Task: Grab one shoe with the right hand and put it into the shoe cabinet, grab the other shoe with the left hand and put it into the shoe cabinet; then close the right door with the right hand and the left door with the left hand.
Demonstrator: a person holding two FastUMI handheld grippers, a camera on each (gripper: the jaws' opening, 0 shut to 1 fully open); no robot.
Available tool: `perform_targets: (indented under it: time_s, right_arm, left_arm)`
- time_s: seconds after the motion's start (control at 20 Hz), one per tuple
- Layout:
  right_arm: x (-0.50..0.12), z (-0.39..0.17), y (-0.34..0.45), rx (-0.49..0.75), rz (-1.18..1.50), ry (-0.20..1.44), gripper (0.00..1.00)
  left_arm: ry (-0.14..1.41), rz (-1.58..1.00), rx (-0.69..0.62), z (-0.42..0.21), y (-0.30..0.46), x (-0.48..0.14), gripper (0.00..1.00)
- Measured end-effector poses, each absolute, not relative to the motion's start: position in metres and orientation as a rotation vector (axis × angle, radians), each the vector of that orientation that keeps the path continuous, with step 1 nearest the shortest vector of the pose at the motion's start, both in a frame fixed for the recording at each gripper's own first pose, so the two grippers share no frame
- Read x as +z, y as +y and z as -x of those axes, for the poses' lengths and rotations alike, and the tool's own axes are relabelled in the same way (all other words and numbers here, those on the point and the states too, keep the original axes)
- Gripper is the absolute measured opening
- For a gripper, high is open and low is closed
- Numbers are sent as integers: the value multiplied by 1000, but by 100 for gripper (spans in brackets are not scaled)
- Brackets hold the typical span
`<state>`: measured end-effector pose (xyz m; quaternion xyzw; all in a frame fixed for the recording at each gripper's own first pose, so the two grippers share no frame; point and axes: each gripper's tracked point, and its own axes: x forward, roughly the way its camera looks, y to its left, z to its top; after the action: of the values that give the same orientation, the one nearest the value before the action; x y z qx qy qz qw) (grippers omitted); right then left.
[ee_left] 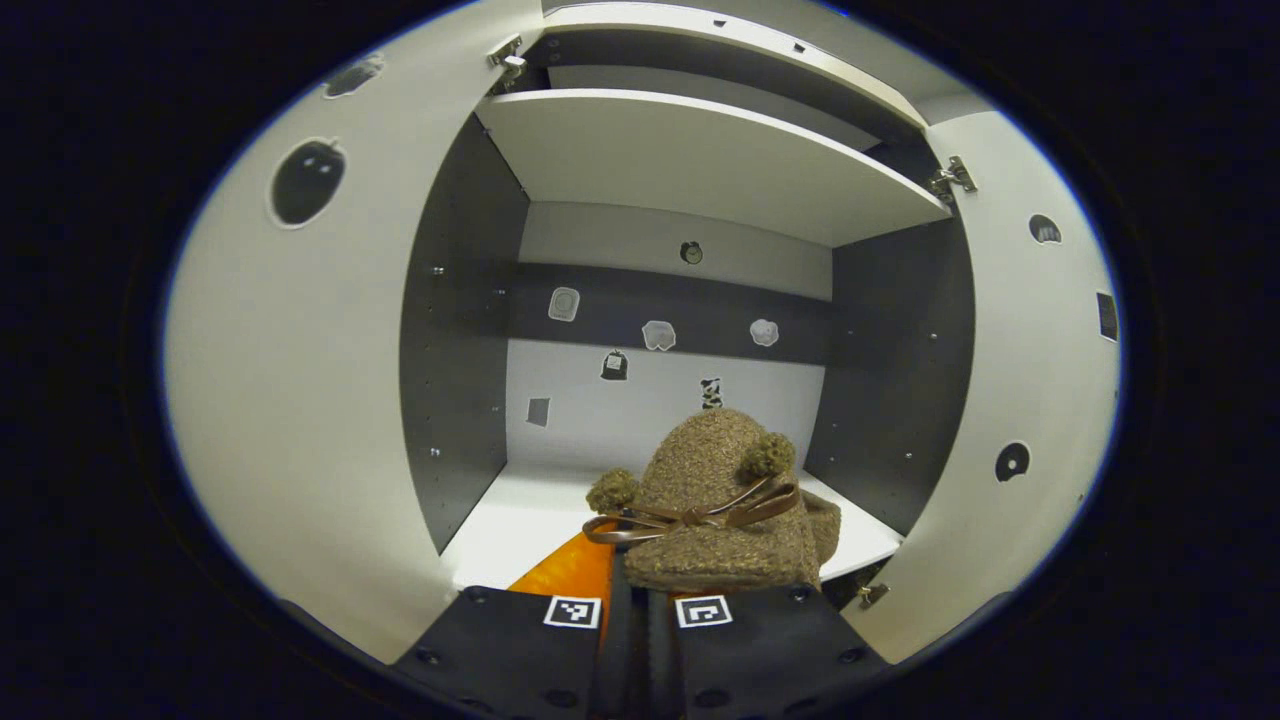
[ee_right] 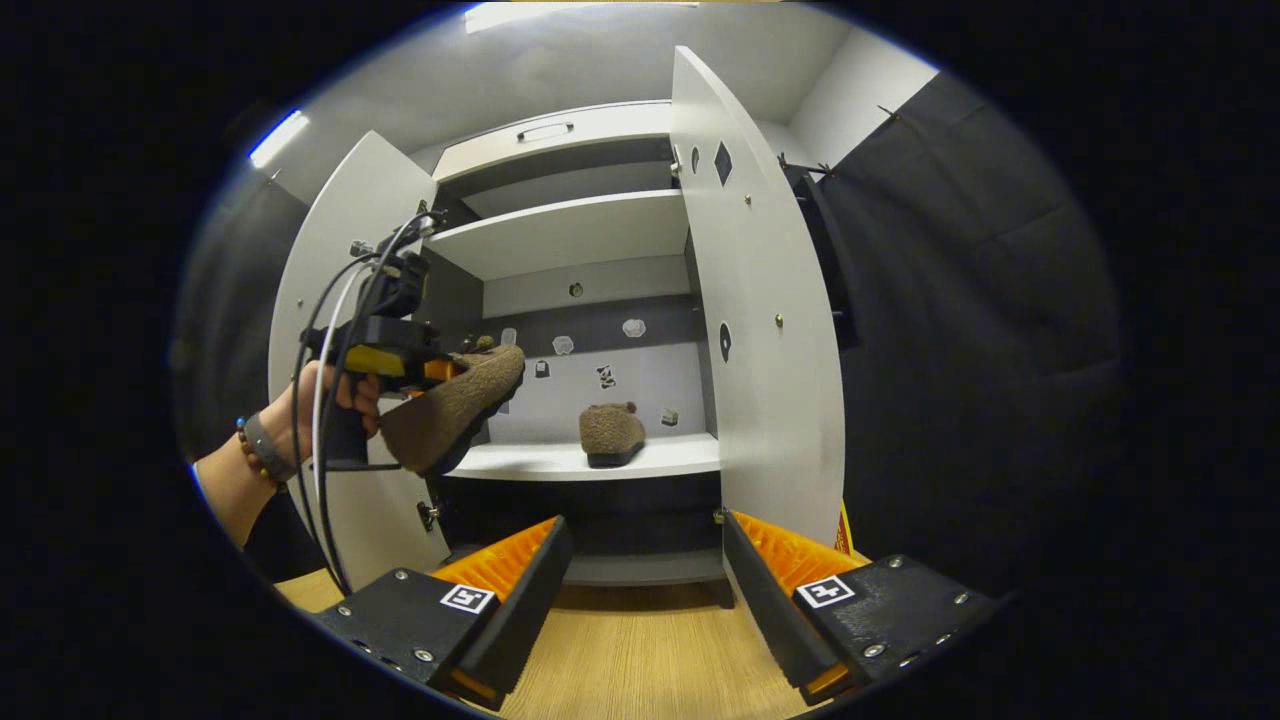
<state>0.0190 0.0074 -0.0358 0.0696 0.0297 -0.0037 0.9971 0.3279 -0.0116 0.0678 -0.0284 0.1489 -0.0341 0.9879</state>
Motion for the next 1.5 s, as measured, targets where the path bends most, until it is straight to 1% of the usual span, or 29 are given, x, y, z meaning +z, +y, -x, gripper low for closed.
perform_targets:
  time_s: [0.2, 0.3, 0.4, 0.45, 0.5, 0.55, 0.6, 0.65, 0.7, 0.75, 0.8, 0.9, 0.95, 1.0, 1.1, 1.15, 1.2, 1.25, 1.35, 1.4, 1.5]
  right_arm:
    - [-33, -17, 8, -30, -119, 49, 94]
    - [-28, -17, 12, -25, -108, 34, 94]
    - [-27, -18, 14, -23, -97, 31, 94]
    - [-28, -19, 16, -20, -93, 33, 98]
    - [-28, -19, 18, -14, -91, 34, 94]
    - [-29, -20, 21, -4, -91, 36, 94]
    - [-31, -20, 24, 5, -91, 41, 98]
    - [-34, -22, 26, 9, -90, 51, 94]
    - [-38, -23, 25, 11, -85, 60, 94]
    - [-40, -24, 26, 13, -81, 66, 94]
    - [-41, -24, 26, 16, -79, 69, 94]
    - [-43, -27, 25, 18, -83, 74, 94]
    - [-44, -29, 24, 19, -88, 75, 94]
    - [-44, -30, 23, 20, -94, 74, 94]
    - [-45, -32, 21, 19, -97, 72, 94]
    - [-44, -33, 20, 19, -99, 69, 94]
    - [-44, -34, 19, 19, -103, 66, 94]
    - [-44, -34, 19, 19, -109, 64, 94]
    - [-45, -34, 17, 18, -117, 63, 94]
    - [-45, -34, 16, 18, -119, 64, 94]
    - [-47, -33, 16, 22, -127, 67, 94]
  left_arm:
    - [414, 96, -111, -387, -28, 39, 13]
    - [469, 68, -102, -413, -30, 17, 13]
    - [516, 41, -73, -435, -29, -8, 13]
    - [548, 34, -52, -442, -27, -23, 13]
    - [579, 25, -30, -449, -23, -37, 13]
    - [598, 8, -17, -453, -21, -46, 13]
    - [610, -12, -9, -458, -18, -54, 13]
    - [616, -22, -2, -462, -16, -60, 13]
    - [618, -13, 1, -463, -16, -64, 15]
    - [623, 7, 12, -465, -14, -70, 24]
    - [619, 25, 22, -464, -11, -71, 31]
    - [615, 34, 24, -465, -7, -73, 40]
    - [620, 19, 22, -465, -4, -74, 49]
    - [626, 11, 19, -465, -3, -75, 55]
    - [624, 3, 14, -465, 0, -74, 75]
    - [623, 4, 19, -465, 2, -73, 81]
    - [623, 6, 14, -464, 3, -72, 83]
    - [611, -1, 29, -463, 8, -69, 89]
    - [600, 19, 17, -457, 5, -62, 96]
    - [586, 33, 3, -453, 3, -55, 98]
    - [563, 66, -25, -441, -4, -42, 97]
